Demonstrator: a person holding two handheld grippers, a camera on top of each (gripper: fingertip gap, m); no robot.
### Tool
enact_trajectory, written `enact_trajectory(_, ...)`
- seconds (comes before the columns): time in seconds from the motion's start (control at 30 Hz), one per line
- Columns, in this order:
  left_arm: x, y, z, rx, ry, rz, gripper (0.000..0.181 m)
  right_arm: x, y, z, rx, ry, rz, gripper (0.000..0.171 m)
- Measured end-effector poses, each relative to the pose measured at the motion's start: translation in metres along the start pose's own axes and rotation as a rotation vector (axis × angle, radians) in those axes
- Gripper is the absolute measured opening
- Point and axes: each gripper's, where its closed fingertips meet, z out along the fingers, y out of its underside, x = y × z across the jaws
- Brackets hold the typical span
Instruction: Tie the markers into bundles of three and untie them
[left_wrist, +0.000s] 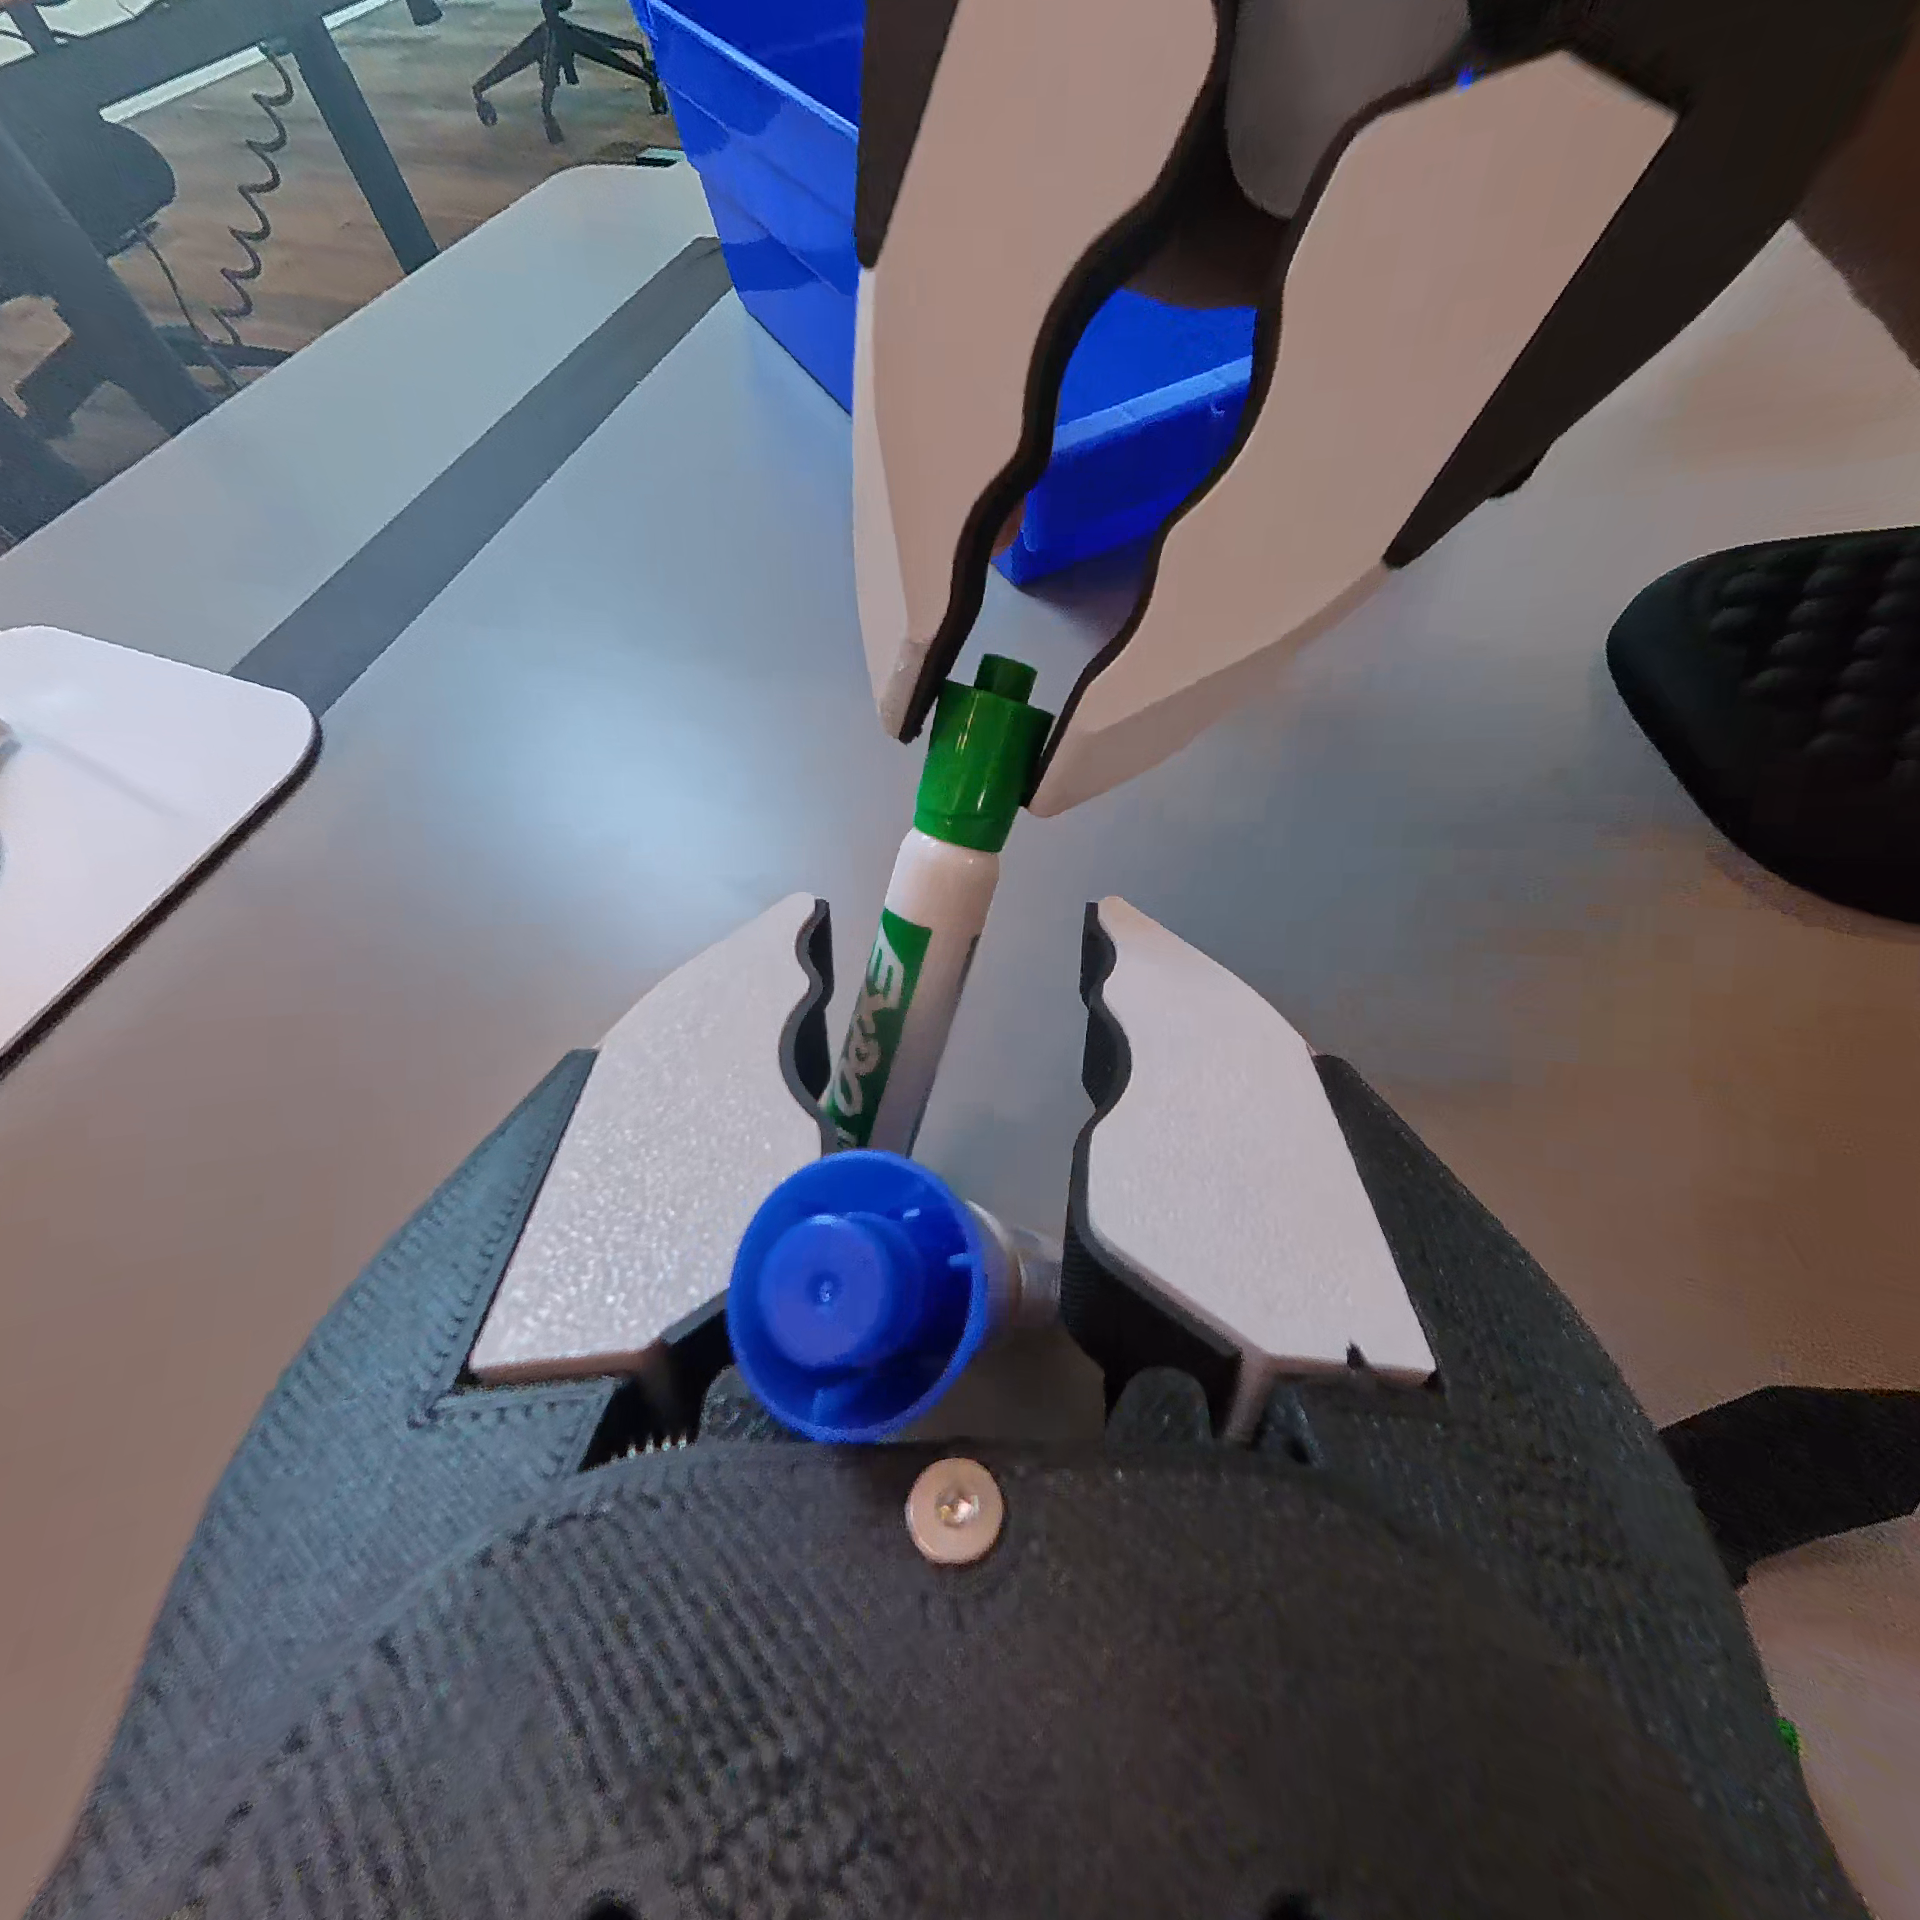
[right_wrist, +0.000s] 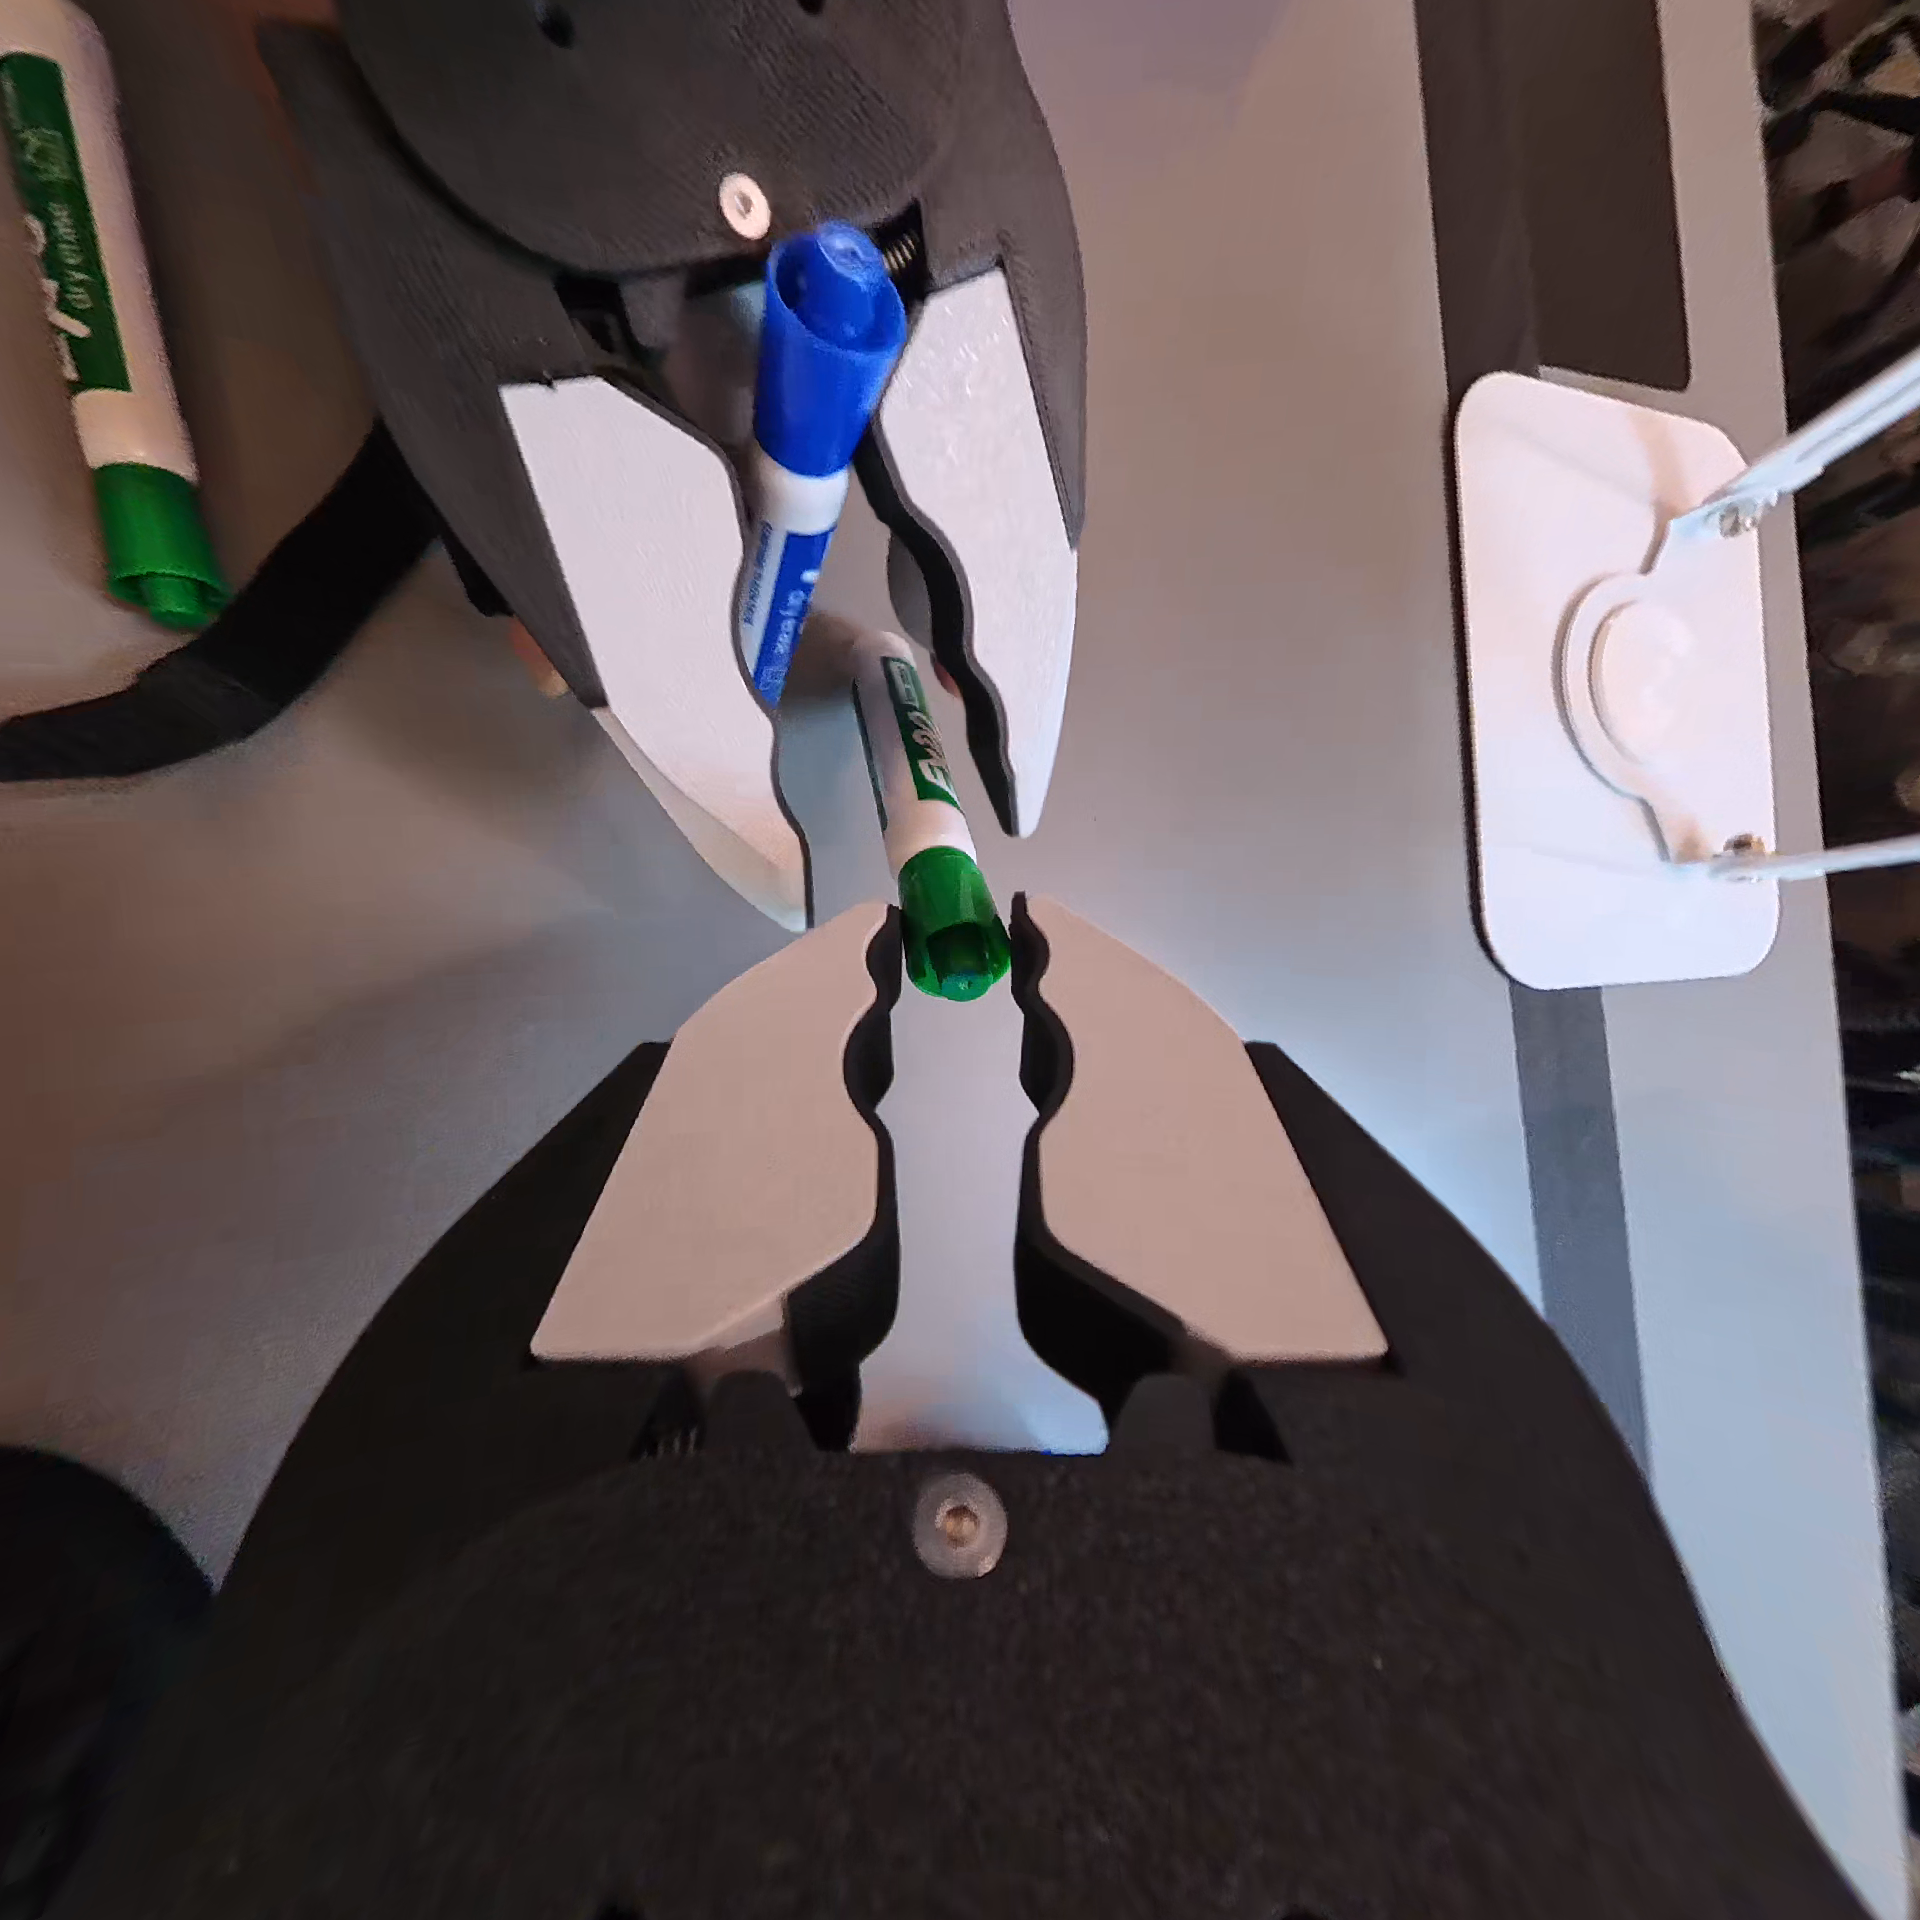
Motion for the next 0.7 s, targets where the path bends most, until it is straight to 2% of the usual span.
enact_trajectory(0.23, -0.002, -0.006, 0.002, 0.015, -0.006, 0.000, 0.052, 0.000, -0.018, -0.006, -0.094, -0.077, -0.115, 0.020)
enact_trajectory(0.5, -0.003, -0.012, 0.001, 0.036, -0.014, -0.005, 0.058, -0.002, -0.041, -0.005, -0.099, -0.185, -0.174, 0.020)
enact_trajectory(0.7, 0.000, -0.018, 0.003, 0.059, 0.000, -0.023, 0.060, -0.003, -0.046, -0.003, -0.075, -0.203, -0.168, 0.020)
